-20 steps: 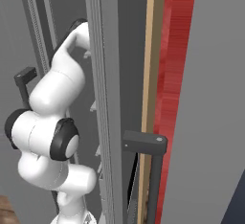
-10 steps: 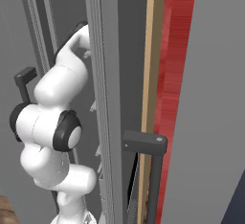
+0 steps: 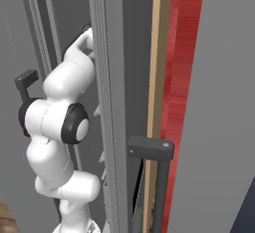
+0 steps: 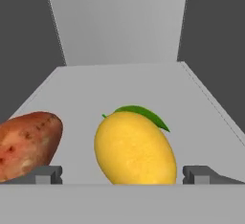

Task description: Take the sweet potato, lemon, and tangerine from the freezer and place them in the bowl on the counter.

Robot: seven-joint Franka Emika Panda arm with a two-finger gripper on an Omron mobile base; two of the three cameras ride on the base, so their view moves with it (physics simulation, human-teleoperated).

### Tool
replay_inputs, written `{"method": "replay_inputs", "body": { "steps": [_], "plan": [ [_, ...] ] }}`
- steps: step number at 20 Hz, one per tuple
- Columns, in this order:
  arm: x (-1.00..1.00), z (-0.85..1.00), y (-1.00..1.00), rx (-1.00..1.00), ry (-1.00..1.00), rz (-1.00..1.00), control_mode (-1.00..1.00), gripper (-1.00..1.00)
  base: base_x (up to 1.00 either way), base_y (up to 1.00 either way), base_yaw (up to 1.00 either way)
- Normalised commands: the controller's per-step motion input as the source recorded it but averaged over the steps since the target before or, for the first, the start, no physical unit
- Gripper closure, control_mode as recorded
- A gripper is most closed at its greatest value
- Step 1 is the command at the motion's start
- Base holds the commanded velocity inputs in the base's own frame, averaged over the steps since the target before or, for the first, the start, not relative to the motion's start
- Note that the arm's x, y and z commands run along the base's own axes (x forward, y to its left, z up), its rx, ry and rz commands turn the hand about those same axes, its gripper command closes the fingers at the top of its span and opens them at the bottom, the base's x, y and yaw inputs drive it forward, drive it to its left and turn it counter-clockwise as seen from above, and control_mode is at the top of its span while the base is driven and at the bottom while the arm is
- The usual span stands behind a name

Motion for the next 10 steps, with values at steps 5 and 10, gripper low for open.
{"method": "replay_inputs", "body": {
  "steps": [5,10],
  "plan": [
    [0.28,0.00,-0.01,0.00,0.00,0.00,-1.00,-1.00,0.00,0.00,0.00],
    [0.09,0.00,0.00,0.00,0.03,0.00,-1.00,-1.00,0.00,0.00,0.00]
  ]
}}
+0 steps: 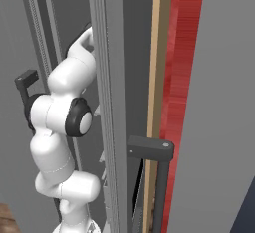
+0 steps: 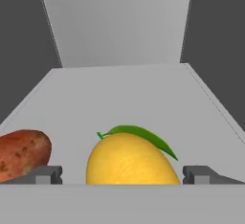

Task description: Take the sweet potato, lemon, and tangerine from the freezer and place them in the bowl on the counter.

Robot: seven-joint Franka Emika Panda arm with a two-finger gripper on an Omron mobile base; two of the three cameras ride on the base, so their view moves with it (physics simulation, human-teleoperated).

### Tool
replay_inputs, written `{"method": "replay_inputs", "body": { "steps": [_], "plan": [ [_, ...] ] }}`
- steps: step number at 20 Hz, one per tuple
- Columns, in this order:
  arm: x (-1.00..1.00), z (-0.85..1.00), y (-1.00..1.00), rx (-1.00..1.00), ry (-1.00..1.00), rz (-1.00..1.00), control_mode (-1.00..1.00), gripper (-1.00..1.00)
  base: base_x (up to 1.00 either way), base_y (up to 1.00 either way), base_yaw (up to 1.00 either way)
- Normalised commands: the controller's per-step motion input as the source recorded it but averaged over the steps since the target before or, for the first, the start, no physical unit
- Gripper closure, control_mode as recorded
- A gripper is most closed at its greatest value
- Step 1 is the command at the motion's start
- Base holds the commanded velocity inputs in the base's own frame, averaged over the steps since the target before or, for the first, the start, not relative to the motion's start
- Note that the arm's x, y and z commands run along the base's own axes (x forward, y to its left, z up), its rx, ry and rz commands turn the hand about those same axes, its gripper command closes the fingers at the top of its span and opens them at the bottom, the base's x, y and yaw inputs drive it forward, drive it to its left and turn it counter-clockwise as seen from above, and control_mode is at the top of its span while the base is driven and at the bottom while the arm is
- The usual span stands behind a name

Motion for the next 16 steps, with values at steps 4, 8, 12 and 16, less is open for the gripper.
{"method": "replay_inputs", "body": {
  "steps": [4,8,12,16],
  "plan": [
    [0.00,-0.06,0.00,0.00,0.03,0.00,-1.00,-1.00,0.00,0.00,0.00],
    [0.00,-0.14,0.00,0.00,0.01,0.00,-1.00,-1.00,0.00,0.00,0.00],
    [0.00,-0.24,-0.01,0.00,0.00,0.00,-1.00,1.00,0.00,0.00,0.00],
    [0.06,-0.22,0.00,0.00,0.00,0.00,-1.00,1.00,0.00,0.00,0.00]
  ]
}}
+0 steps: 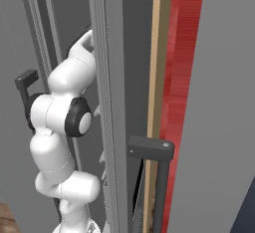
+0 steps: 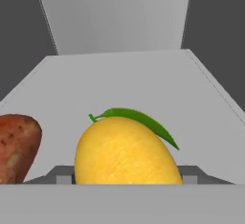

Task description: Take the sweet potato, lemon, and tangerine from the freezer and place them in the bowl on the counter.

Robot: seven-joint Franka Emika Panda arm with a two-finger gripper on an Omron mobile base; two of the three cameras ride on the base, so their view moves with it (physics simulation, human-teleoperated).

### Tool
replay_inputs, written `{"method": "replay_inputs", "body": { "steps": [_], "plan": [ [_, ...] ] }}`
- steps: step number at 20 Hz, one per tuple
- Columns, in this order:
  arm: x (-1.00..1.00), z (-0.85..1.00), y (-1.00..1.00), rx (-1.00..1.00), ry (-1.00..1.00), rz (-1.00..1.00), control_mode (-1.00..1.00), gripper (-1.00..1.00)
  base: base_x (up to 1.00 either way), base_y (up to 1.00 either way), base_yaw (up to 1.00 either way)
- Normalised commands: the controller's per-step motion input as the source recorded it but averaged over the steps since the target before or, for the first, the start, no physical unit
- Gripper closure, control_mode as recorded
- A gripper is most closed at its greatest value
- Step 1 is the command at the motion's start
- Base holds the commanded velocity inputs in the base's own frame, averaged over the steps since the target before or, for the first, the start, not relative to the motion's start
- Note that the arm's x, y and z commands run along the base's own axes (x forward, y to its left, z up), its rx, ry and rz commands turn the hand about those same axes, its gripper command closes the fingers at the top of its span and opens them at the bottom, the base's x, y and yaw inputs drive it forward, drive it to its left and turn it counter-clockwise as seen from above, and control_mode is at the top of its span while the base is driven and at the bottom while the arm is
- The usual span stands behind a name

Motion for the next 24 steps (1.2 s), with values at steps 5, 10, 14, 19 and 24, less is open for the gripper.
{"method": "replay_inputs", "body": {
  "steps": [5,10,14,19,24],
  "plan": [
    [0.09,-0.01,0.00,0.00,0.00,0.00,-1.00,1.00,0.00,0.00,0.00],
    [-0.07,0.00,0.00,0.00,0.00,0.00,-1.00,1.00,0.00,0.00,0.00],
    [-0.59,0.00,0.00,0.00,0.00,0.00,-1.00,1.00,0.00,0.00,0.00],
    [-0.90,0.00,0.01,0.00,-0.01,0.00,-1.00,1.00,0.00,0.00,0.00],
    [-1.00,0.03,0.04,0.00,-0.04,0.00,-1.00,1.00,0.00,0.00,0.00]
  ]
}}
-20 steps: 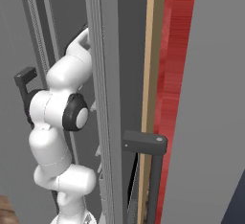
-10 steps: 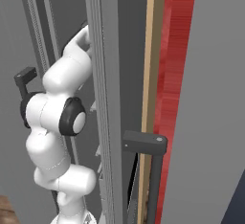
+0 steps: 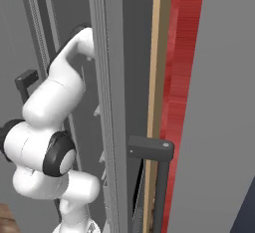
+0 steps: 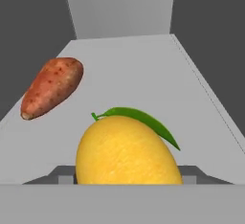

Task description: Take the sweet potato, lemon, and tangerine from the freezer and place them in the bowl on the counter.

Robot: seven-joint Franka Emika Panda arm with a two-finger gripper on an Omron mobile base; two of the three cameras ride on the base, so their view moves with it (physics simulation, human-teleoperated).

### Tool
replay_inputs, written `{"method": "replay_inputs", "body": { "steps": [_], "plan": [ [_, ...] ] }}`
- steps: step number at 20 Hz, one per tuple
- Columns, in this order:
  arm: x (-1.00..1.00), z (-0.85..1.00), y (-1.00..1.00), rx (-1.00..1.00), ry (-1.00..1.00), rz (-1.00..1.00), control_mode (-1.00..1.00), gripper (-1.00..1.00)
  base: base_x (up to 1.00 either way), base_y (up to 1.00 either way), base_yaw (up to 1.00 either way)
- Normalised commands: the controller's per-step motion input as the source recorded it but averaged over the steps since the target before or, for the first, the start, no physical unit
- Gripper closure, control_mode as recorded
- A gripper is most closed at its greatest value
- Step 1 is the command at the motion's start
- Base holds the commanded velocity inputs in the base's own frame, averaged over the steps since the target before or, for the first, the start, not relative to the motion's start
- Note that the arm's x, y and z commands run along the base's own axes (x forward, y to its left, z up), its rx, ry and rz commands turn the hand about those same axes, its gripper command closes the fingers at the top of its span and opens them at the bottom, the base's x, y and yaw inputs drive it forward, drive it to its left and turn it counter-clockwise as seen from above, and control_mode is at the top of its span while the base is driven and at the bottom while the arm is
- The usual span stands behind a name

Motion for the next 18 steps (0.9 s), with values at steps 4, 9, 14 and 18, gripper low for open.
{"method": "replay_inputs", "body": {
  "steps": [4,9,14,18],
  "plan": [
    [-0.86,0.20,0.13,0.00,-0.02,0.00,-1.00,1.00,0.00,0.00,0.00],
    [-0.97,0.16,0.17,0.00,0.00,0.00,-1.00,1.00,0.00,0.00,0.00],
    [-1.00,0.19,0.13,0.00,0.00,0.00,-1.00,1.00,0.00,0.00,0.00],
    [-1.00,0.10,0.14,0.00,0.01,0.00,-1.00,1.00,0.00,0.00,0.00]
  ]
}}
